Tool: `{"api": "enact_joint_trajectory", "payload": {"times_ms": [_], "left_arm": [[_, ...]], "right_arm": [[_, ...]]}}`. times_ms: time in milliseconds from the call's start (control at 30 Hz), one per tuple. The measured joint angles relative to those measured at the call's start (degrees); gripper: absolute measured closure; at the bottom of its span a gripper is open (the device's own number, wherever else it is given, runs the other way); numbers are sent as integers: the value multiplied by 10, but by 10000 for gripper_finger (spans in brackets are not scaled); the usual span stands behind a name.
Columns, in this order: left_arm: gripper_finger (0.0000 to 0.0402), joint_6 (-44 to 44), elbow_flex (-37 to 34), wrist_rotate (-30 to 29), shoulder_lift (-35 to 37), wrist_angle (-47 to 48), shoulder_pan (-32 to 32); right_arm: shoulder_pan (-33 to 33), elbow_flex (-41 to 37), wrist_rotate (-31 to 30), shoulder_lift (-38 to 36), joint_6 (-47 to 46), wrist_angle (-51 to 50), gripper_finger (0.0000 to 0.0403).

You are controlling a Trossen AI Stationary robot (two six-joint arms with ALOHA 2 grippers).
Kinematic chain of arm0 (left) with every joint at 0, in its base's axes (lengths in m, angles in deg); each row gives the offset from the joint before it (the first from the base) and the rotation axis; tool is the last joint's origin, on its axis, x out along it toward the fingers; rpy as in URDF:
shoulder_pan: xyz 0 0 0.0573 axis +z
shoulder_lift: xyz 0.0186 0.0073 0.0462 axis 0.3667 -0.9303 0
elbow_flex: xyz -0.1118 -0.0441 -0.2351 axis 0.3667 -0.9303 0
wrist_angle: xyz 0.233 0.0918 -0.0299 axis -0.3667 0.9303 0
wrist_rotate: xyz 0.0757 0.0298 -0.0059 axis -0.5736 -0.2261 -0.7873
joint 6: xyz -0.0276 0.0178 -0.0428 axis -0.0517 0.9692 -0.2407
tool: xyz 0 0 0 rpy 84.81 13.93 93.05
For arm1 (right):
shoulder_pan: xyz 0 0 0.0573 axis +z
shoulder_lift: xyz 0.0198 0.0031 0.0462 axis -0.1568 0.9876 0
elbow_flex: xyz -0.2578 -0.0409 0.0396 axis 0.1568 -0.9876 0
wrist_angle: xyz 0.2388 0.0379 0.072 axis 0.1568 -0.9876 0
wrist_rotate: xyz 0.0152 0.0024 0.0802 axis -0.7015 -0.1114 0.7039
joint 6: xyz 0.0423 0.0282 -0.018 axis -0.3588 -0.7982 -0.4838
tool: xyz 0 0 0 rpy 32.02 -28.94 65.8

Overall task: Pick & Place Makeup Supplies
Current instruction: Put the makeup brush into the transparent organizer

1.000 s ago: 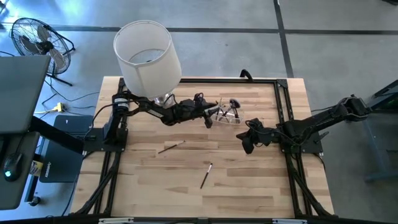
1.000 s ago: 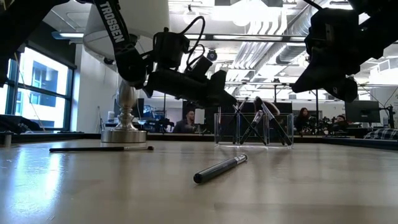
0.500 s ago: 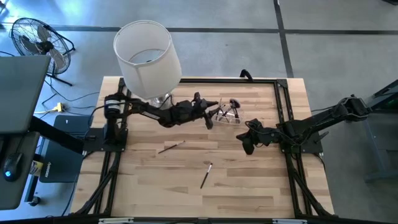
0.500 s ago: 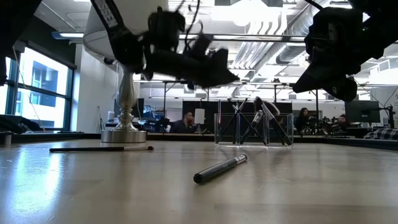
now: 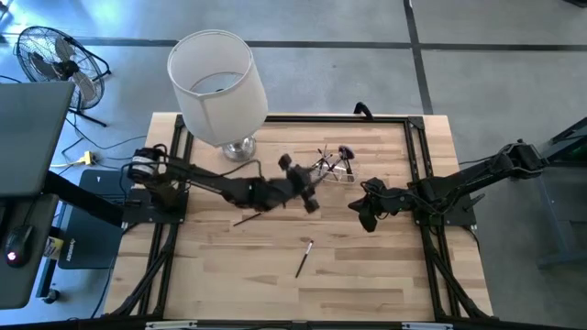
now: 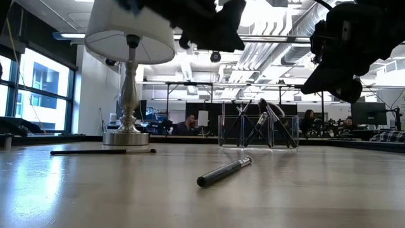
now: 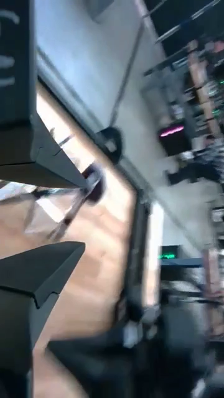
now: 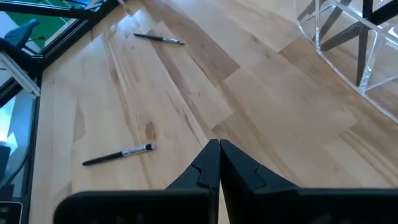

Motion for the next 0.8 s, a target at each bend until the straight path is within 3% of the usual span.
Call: {"api": "enact_joint_trajectory", "payload": {"times_ms": [200,433,600,700,800], "left_arm": [[254,-192,130,-27,0,263,-62],[254,-477,202,52,-1,502,-96],[254,-596,203,148,-1,549,-117],[254,-632,202,220,-26,541,-118],[254,-649,197,252,-50,558,-127]], "right_arm": [[0,0,1,0,-1,1,397],[0,0,22,0,9,5,401],[0,0,25,0,-5,5,401],[0,0,38,2,-3,13,402],[7,0,39,14,-5,22,402]]}}
